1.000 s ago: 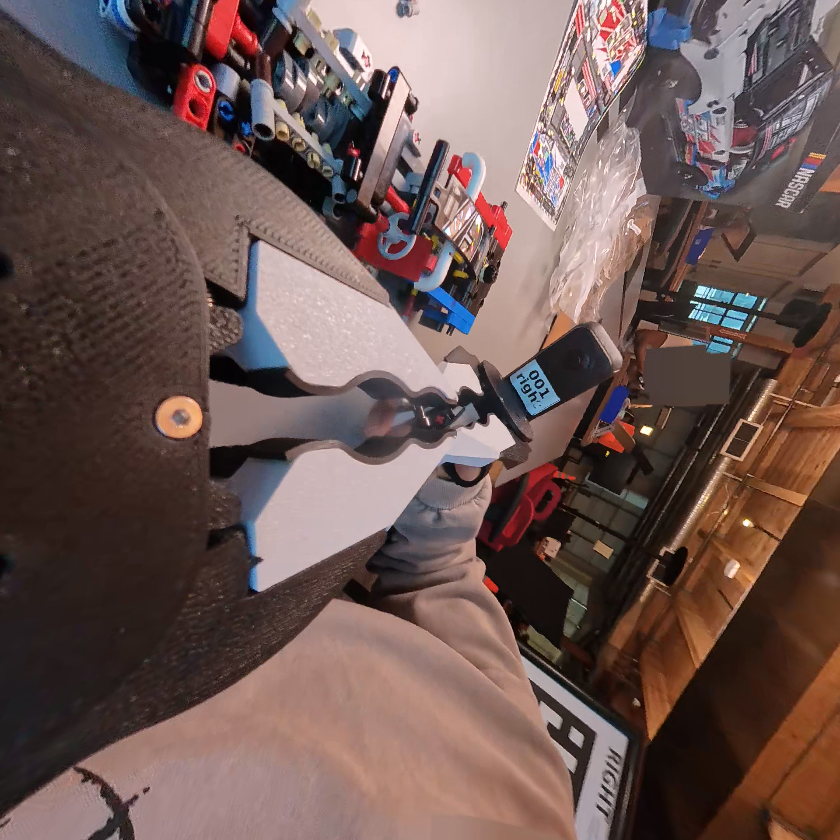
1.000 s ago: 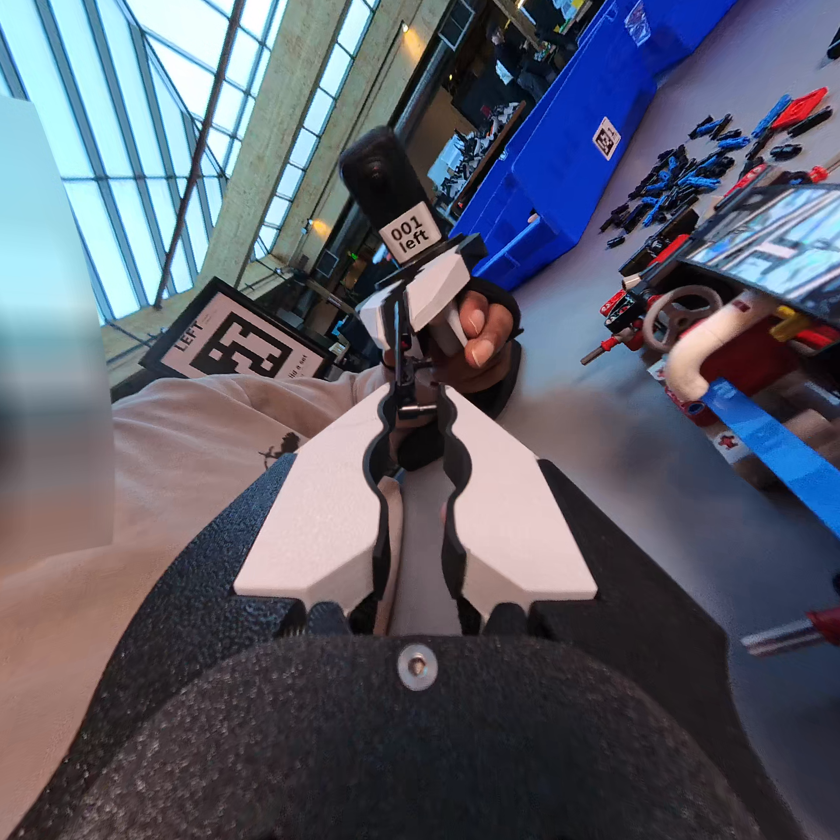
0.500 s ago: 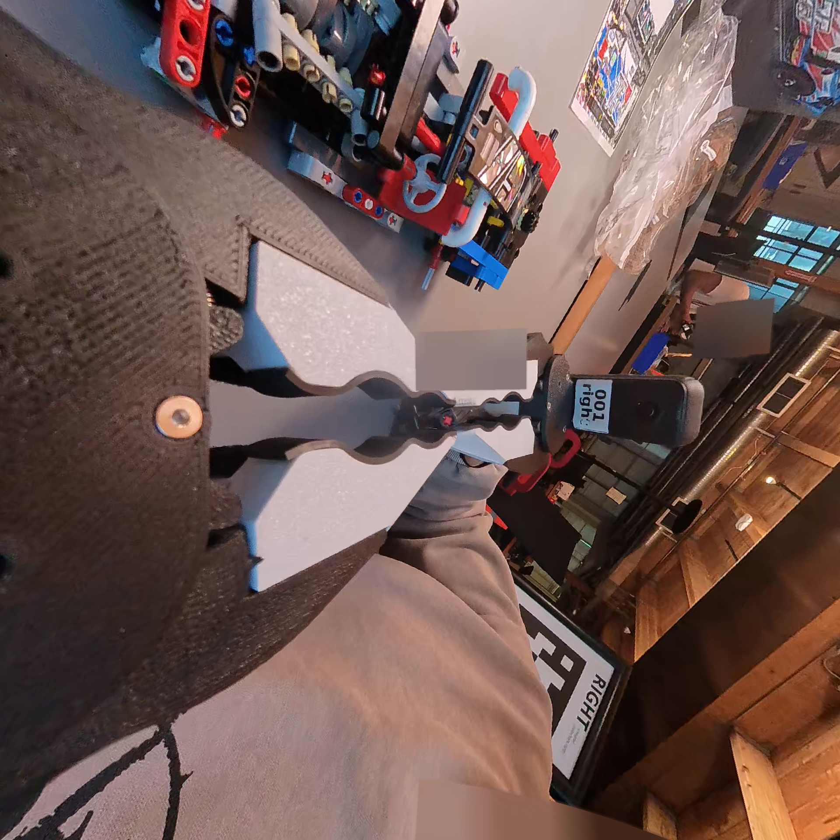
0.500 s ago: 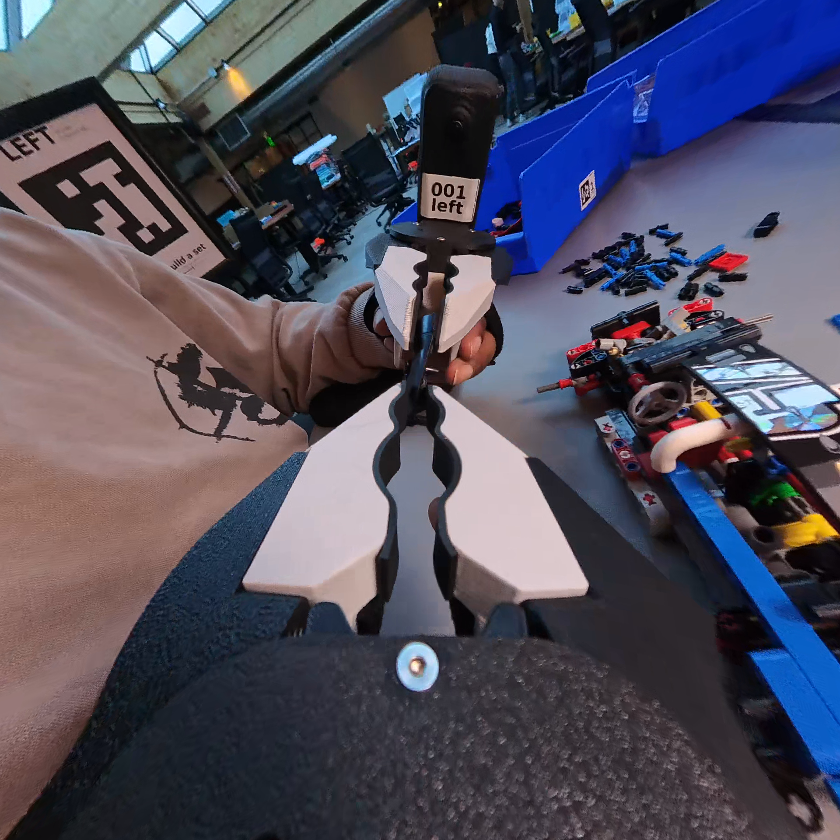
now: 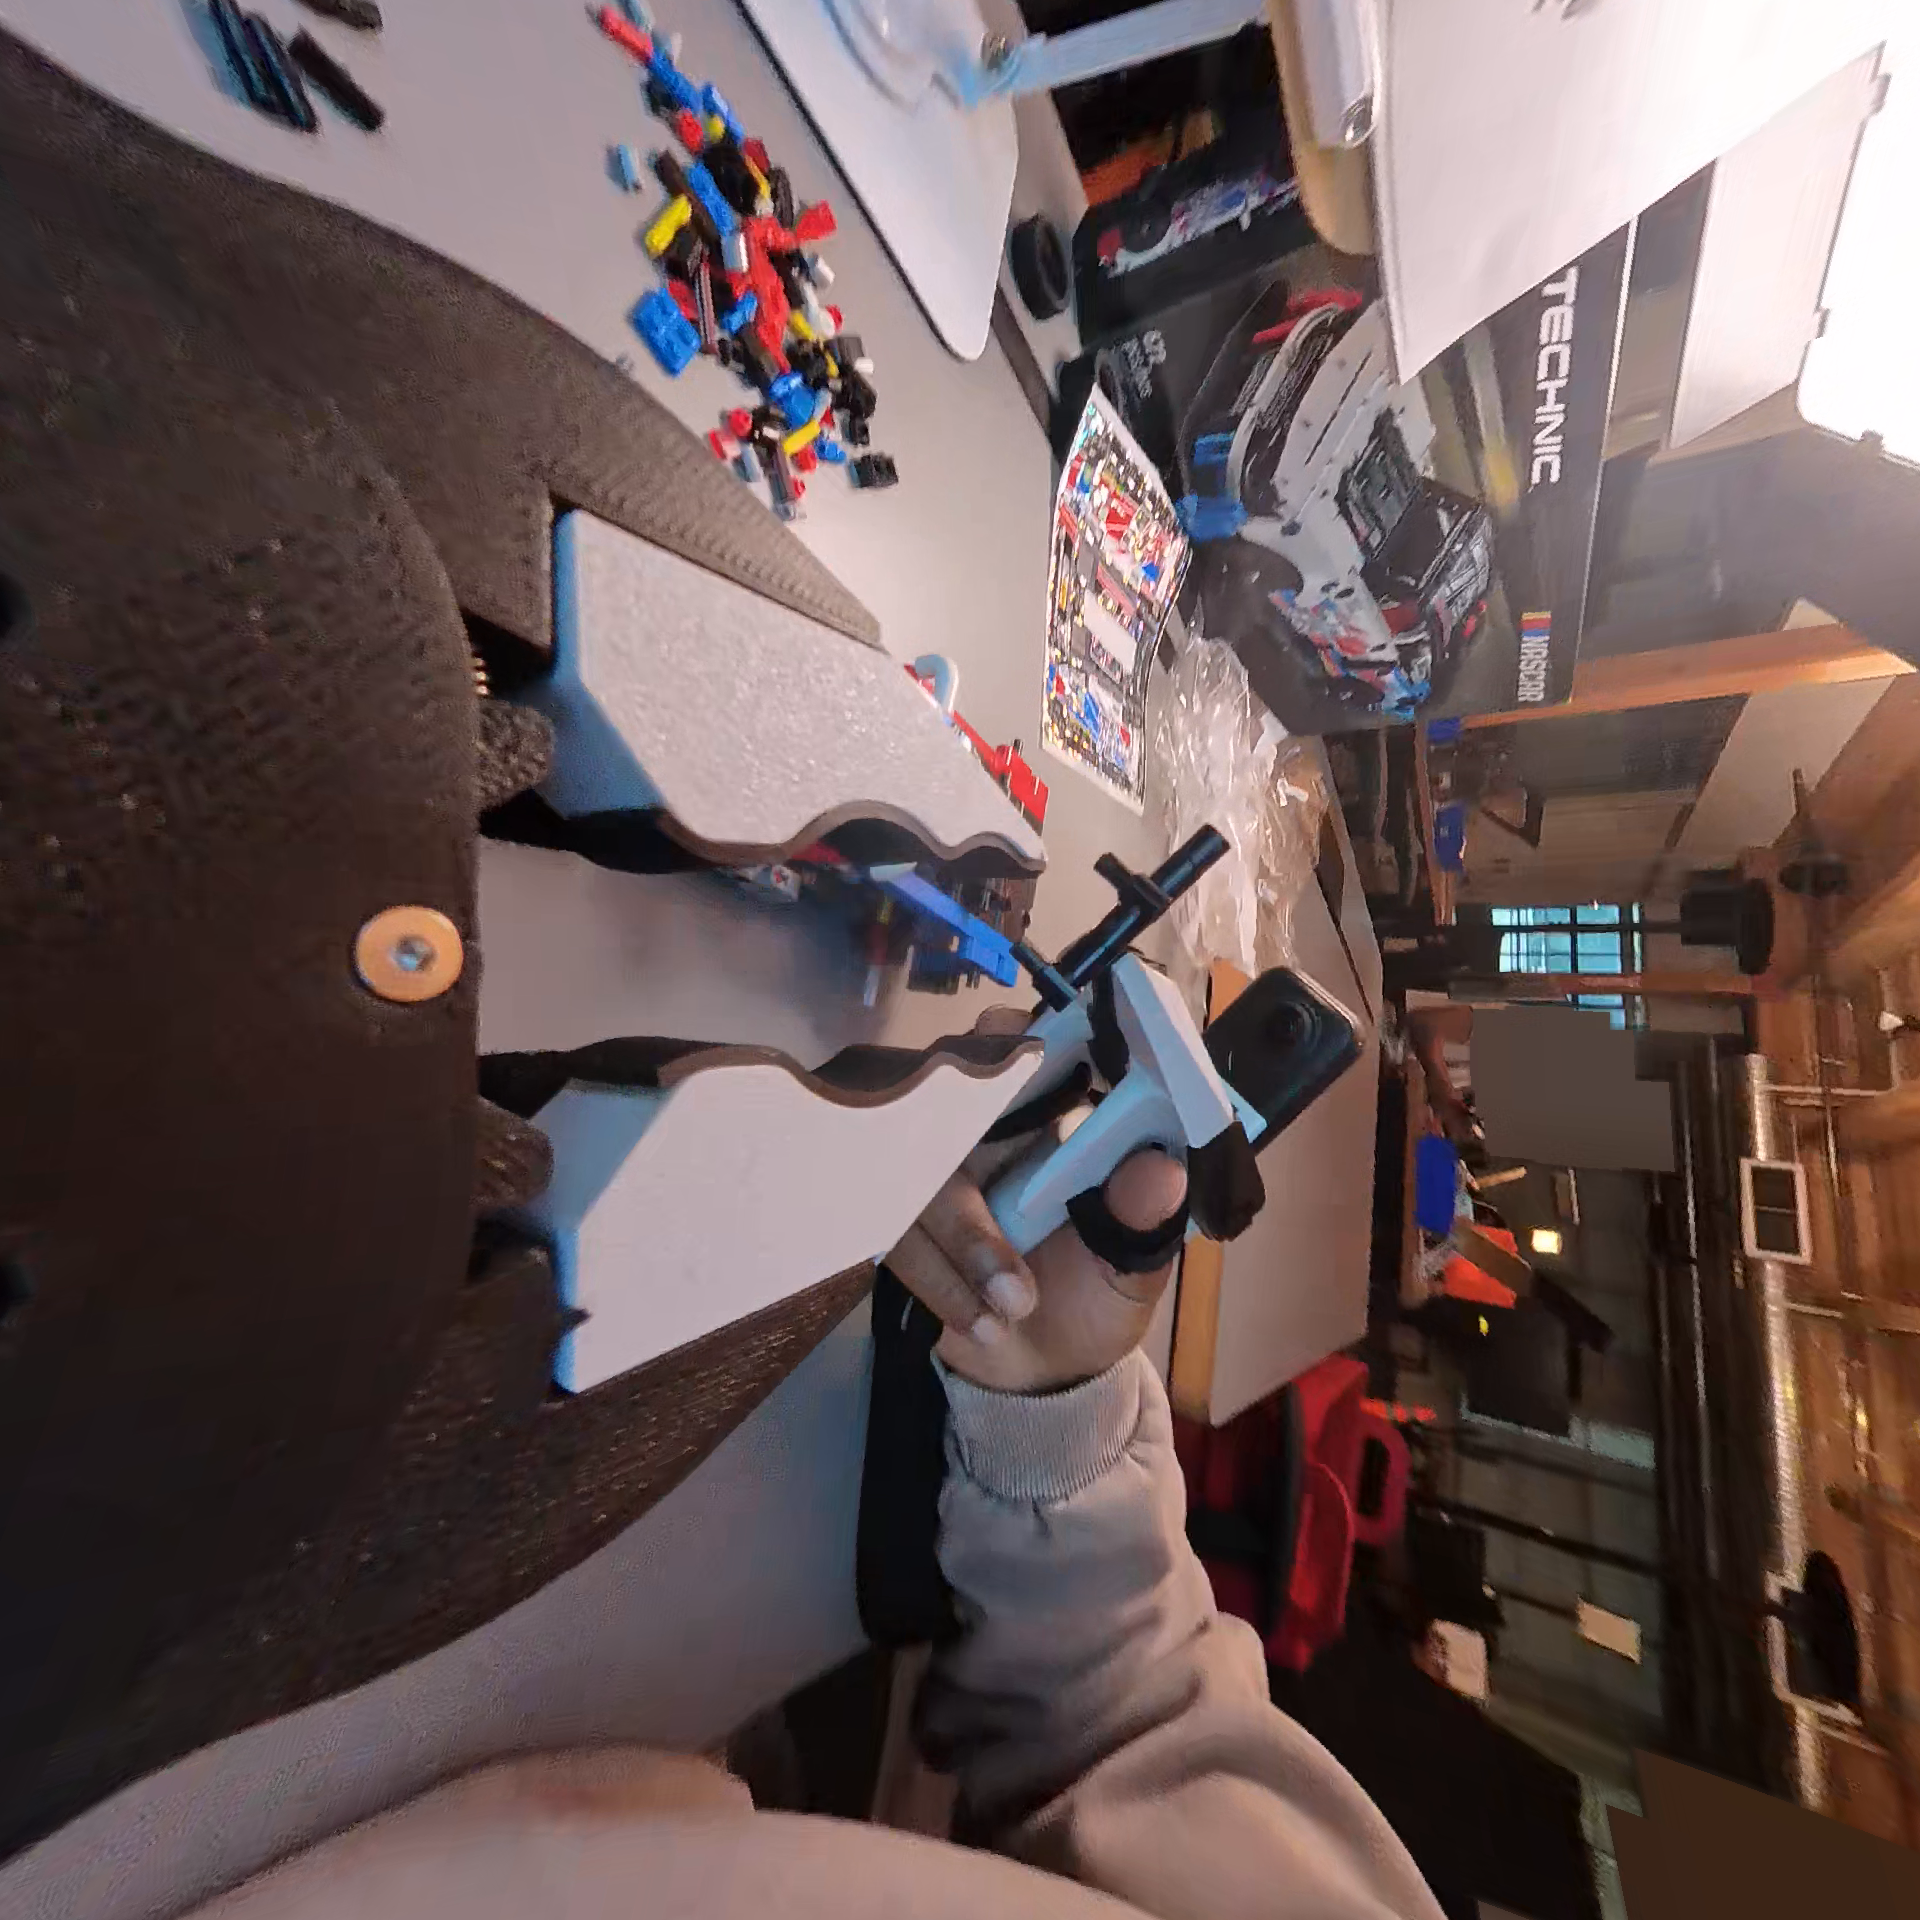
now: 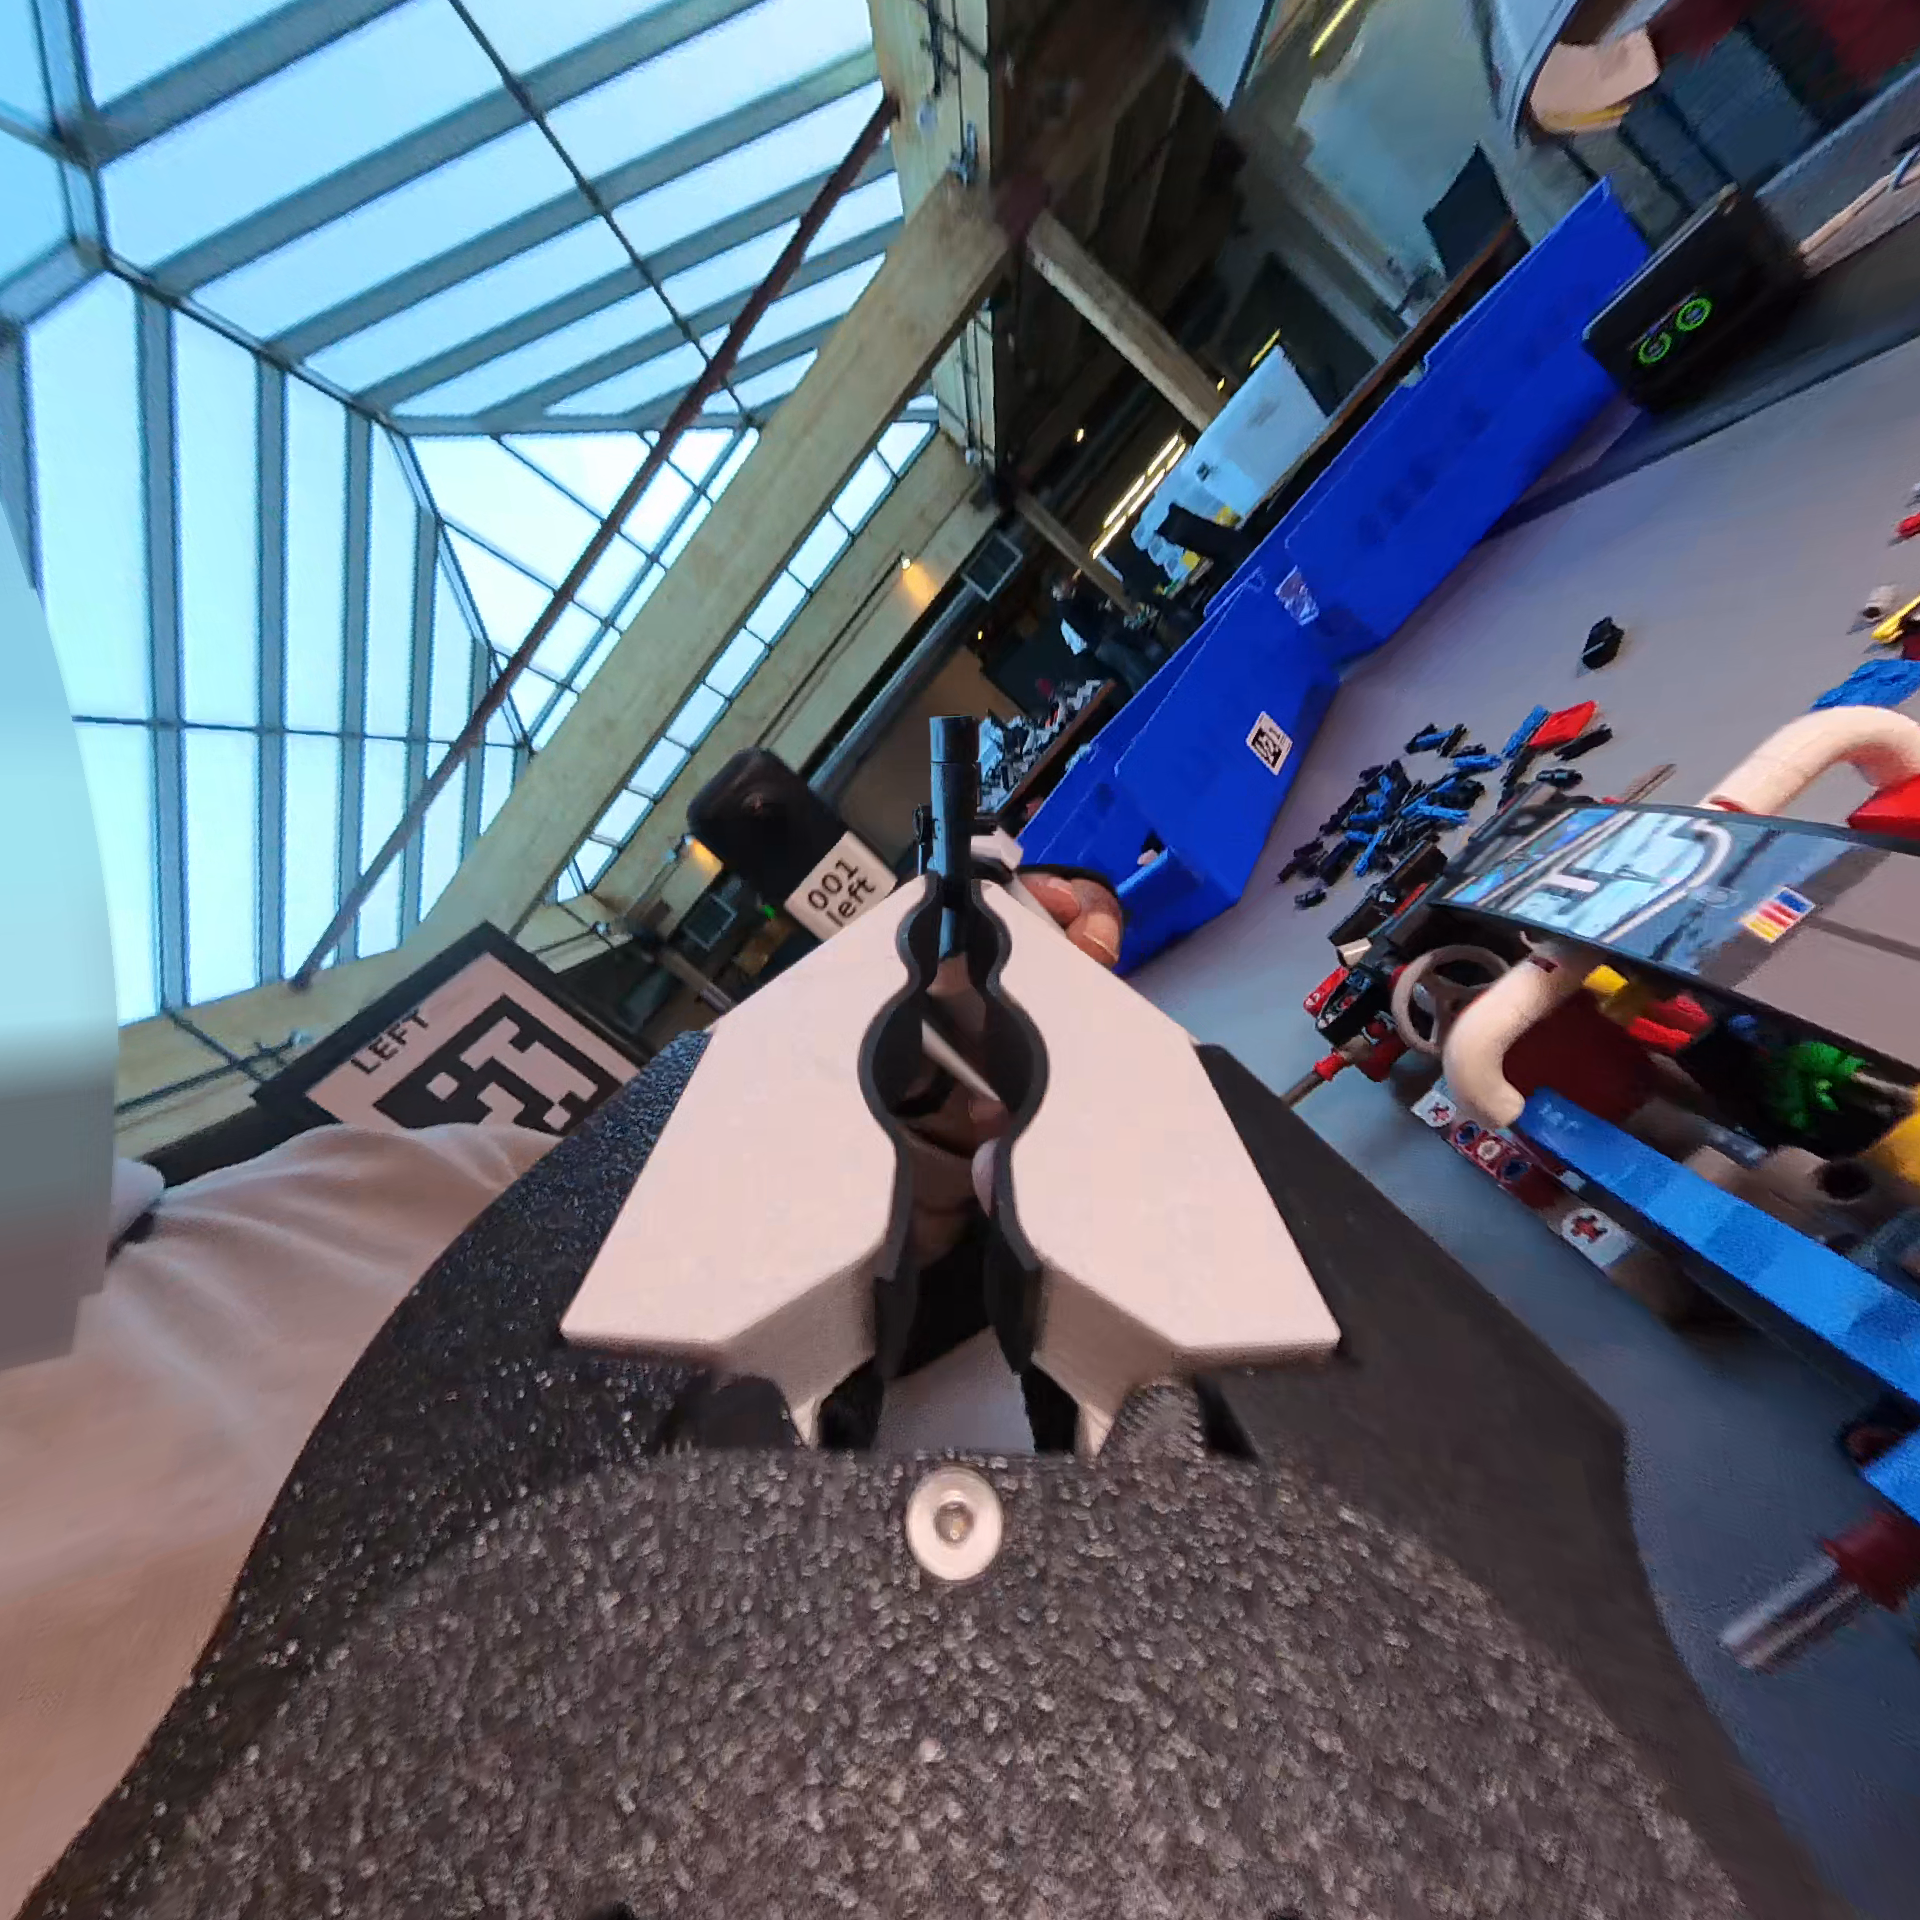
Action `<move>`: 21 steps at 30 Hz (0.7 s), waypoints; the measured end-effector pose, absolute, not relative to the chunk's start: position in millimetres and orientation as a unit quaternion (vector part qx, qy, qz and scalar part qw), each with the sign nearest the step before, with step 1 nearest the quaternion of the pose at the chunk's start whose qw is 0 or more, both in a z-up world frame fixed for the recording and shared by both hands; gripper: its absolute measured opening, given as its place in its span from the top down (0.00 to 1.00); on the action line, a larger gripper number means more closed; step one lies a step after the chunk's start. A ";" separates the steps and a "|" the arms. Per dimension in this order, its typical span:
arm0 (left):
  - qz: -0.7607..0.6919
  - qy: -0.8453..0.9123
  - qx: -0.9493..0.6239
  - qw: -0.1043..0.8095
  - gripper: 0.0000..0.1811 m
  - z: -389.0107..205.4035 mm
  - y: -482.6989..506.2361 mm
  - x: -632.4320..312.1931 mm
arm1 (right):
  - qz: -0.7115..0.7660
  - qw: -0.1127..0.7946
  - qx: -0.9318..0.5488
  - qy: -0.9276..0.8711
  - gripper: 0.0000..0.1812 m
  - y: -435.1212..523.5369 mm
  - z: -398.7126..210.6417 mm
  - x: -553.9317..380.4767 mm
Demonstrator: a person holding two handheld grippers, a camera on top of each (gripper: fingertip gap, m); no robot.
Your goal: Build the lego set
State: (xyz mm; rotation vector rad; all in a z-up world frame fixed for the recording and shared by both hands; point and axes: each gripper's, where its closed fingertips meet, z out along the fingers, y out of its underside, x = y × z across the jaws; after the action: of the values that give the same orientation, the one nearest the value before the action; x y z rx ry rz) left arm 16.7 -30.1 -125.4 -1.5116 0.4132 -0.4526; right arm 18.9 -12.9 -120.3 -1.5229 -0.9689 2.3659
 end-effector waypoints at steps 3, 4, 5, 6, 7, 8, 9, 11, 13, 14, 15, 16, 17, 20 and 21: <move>-0.138 0.193 -0.684 0.690 0.86 -128.3 -22.6 16.7 | 0.799 0.096 -0.509 -0.305 1.00 -14.2 -117.0 15.9; -0.129 0.195 -0.683 0.692 0.87 -128.0 -21.4 17.2 | 0.801 0.096 -0.506 -0.304 1.00 -16.8 -116.0 15.4; -0.125 0.199 -0.679 0.695 0.89 -127.0 -21.4 18.8 | 0.803 0.096 -0.504 -0.303 1.00 -19.1 -115.4 15.1; -0.125 0.201 -0.675 0.699 0.90 -125.4 -21.8 20.3 | 0.804 0.098 -0.504 -0.300 1.00 -20.0 -115.2 14.6; -0.125 0.203 -0.671 0.703 0.92 -123.6 -22.7 21.5 | 0.803 0.099 -0.506 -0.298 1.00 -20.7 -115.7 14.0; -0.125 0.205 -0.668 0.705 0.93 -122.5 -23.5 22.6 | 0.804 0.096 -0.507 -0.295 1.00 -21.4 -116.1 13.6; -0.124 0.206 -0.667 0.705 0.93 -122.1 -23.7 22.8 | 0.806 0.091 -0.507 -0.290 1.00 -21.5 -116.1 13.6; -0.127 0.206 -0.668 0.704 0.94 -122.1 -24.1 23.0 | 0.808 0.085 -0.507 -0.287 1.00 -21.5 -116.5 13.7; -0.142 0.204 -0.667 0.702 0.94 -121.6 -25.2 23.3 | 0.808 0.086 -0.505 -0.290 1.00 -22.4 -116.2 14.1; -0.151 0.202 -0.667 0.701 0.94 -121.2 -25.8 23.3 | 0.808 0.086 -0.504 -0.292 1.00 -22.9 -116.1 14.1; -0.160 0.201 -0.666 0.700 0.94 -120.7 -26.6 23.4 | 0.809 0.084 -0.502 -0.294 1.00 -23.4 -115.9 14.4; -0.167 0.201 -0.665 0.699 0.94 -120.5 -27.5 23.7 | 0.809 0.081 -0.501 -0.296 1.00 -24.2 -115.8 14.7; -0.174 0.203 -0.664 0.698 0.94 -120.3 -28.6 24.2 | 0.809 0.080 -0.499 -0.301 1.00 -25.3 -115.9 15.1; -0.203 0.215 -0.660 0.691 0.94 -119.0 -34.1 26.3 | 0.806 0.085 -0.488 -0.324 1.00 -30.3 -114.6 17.4; -0.208 0.220 -0.658 0.690 0.94 -118.4 -36.0 26.5 | 0.805 0.086 -0.485 -0.331 1.00 -32.2 -114.3 17.9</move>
State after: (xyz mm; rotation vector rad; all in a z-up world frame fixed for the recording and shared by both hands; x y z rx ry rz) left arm 26.5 -36.0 -118.4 -1.4710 0.4928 -0.4641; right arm 17.9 -32.2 -114.3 -1.4458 -0.9864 2.3992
